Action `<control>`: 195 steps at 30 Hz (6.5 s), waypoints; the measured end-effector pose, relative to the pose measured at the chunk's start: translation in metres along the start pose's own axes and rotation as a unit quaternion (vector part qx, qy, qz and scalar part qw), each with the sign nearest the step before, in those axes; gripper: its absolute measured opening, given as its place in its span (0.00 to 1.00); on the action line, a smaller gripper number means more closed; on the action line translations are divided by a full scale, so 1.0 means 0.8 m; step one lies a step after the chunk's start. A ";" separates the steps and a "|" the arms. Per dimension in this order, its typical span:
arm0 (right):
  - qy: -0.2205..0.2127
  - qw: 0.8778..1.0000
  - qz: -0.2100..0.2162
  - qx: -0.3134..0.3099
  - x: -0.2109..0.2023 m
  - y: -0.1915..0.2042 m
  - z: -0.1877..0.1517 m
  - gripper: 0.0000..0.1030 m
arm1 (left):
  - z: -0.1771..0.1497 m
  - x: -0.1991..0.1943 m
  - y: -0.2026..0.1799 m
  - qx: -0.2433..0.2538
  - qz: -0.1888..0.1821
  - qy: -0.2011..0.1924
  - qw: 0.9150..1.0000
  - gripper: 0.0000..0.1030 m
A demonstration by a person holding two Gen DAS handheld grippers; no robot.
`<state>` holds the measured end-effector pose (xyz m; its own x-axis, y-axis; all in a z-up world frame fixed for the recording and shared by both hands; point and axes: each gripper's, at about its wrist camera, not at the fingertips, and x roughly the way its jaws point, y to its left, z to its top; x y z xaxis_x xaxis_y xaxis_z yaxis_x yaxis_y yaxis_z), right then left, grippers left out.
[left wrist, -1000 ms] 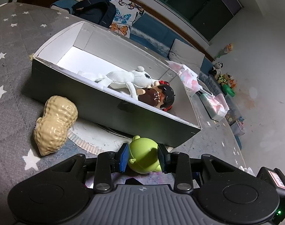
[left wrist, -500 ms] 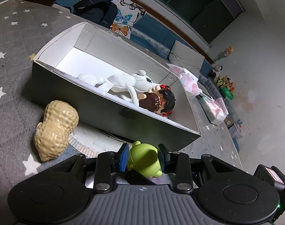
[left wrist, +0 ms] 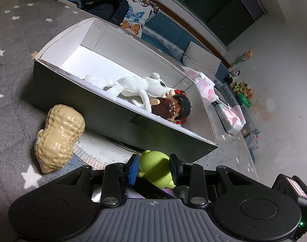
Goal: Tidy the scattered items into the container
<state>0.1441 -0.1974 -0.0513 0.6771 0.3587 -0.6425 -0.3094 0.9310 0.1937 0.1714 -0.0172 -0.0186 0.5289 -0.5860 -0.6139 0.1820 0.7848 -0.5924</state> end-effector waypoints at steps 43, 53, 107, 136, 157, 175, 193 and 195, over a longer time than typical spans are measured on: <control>-0.039 0.996 0.033 -0.072 -0.015 0.018 0.086 0.48 | 0.062 -0.024 -0.017 -0.020 -0.064 -0.053 0.996 0.34; -0.055 0.994 0.033 -0.085 -0.027 0.026 0.096 0.48 | 0.069 -0.038 -0.025 -0.007 -0.066 -0.067 0.996 0.34; 0.006 0.995 0.019 -0.102 -0.068 0.020 -0.053 0.54 | -0.054 -0.040 -0.022 0.037 -0.028 0.026 0.999 0.35; -0.013 0.992 0.031 -0.124 -0.011 0.010 0.118 0.47 | 0.099 -0.027 -0.015 -0.002 -0.028 -0.060 0.998 0.36; 0.071 0.983 0.008 -0.172 0.087 -0.001 0.143 0.47 | 0.127 0.035 0.038 -0.017 0.016 -0.035 0.999 0.36; 0.075 0.982 -0.002 -0.175 0.087 0.015 0.139 0.50 | 0.102 -0.021 0.043 -0.014 0.026 -0.072 0.997 0.36; -0.016 0.987 0.037 -0.158 -0.019 0.055 0.096 0.51 | 0.022 -0.107 0.043 -0.008 0.050 -0.102 0.993 0.36; -0.015 0.987 0.049 -0.154 -0.029 0.062 0.081 0.54 | 0.011 -0.112 0.043 -0.007 0.051 -0.100 0.994 0.36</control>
<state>0.1562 -0.1551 0.0213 0.6526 0.4514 -0.6086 -0.5588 0.8292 0.0158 0.1373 0.0643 0.0204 0.6980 -0.4516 -0.5558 0.1092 0.8341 -0.5407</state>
